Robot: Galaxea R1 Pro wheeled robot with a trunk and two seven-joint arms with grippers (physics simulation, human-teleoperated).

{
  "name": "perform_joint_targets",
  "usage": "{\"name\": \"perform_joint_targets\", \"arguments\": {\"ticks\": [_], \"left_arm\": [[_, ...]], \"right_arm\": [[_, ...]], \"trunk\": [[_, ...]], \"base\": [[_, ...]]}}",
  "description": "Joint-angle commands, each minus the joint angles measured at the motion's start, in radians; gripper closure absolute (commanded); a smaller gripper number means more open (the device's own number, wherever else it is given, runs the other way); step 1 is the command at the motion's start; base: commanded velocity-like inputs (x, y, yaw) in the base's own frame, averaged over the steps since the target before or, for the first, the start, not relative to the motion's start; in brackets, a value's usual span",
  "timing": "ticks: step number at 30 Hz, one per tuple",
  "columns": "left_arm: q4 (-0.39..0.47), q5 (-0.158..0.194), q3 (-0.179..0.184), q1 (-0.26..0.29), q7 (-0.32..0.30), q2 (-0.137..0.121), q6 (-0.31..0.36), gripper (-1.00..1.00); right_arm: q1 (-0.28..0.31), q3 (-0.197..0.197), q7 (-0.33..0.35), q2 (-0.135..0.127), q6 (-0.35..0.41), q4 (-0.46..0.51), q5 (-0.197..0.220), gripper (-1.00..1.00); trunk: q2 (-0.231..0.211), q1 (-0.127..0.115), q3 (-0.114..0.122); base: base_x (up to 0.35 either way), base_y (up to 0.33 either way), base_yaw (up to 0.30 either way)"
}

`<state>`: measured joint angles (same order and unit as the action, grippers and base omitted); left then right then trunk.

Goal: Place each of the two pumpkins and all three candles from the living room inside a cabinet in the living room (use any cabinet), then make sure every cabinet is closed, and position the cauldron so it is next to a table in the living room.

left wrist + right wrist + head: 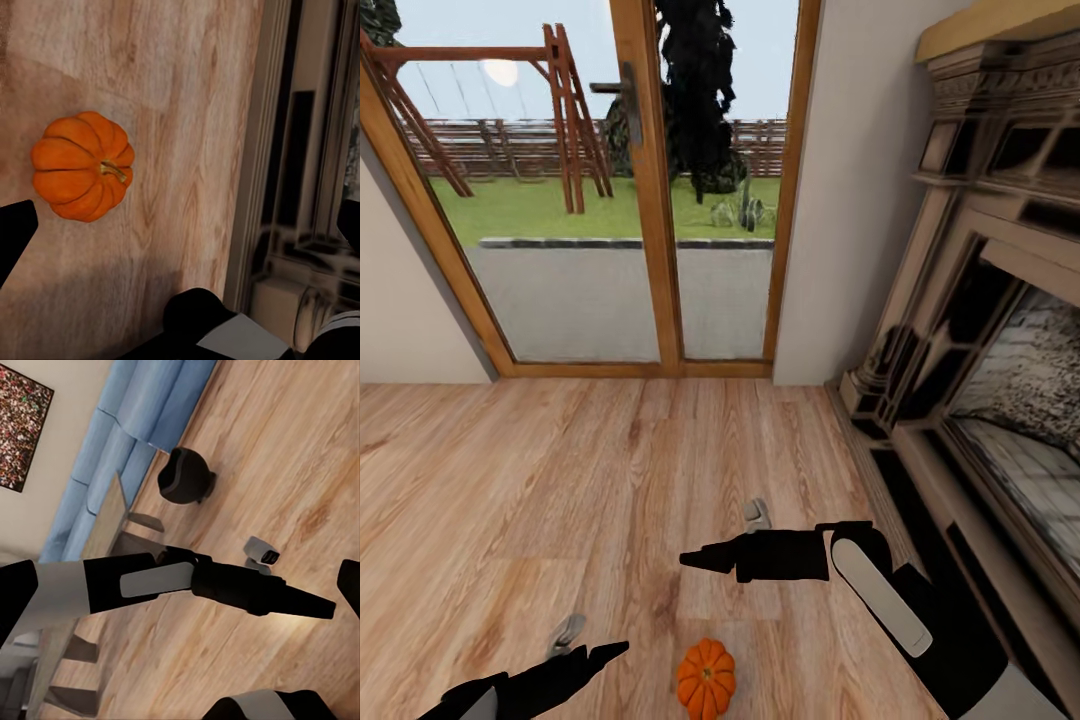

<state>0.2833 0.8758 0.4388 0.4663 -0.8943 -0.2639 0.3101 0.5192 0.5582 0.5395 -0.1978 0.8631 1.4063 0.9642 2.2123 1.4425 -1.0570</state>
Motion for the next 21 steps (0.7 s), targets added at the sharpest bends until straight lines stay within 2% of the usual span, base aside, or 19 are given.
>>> {"name": "perform_joint_targets", "arguments": {"ticks": [1, 15, 21], "left_arm": [[0.000, 0.000, 0.000, 0.000, 0.000, 0.000, 0.000, -1.00], [0.000, -0.001, 0.001, 0.000, 0.000, 0.000, -0.001, -1.00], [-0.001, 0.000, -0.002, 0.000, 0.000, -0.002, -0.002, -1.00]], "right_arm": [[0.000, 0.000, 0.000, 0.000, 0.000, 0.000, 0.001, -1.00], [0.000, 0.001, 0.000, 0.000, 0.002, 0.002, 0.004, -1.00], [0.000, 0.003, -0.006, 0.001, -0.001, -0.001, -0.001, -1.00]], "trunk": [[0.007, 0.004, -0.003], [0.105, 0.058, -0.031], [0.147, 0.081, -0.048]], "base": [[0.000, 0.000, -0.105], [0.000, 0.000, -0.196], [0.000, 0.000, -0.053]]}}
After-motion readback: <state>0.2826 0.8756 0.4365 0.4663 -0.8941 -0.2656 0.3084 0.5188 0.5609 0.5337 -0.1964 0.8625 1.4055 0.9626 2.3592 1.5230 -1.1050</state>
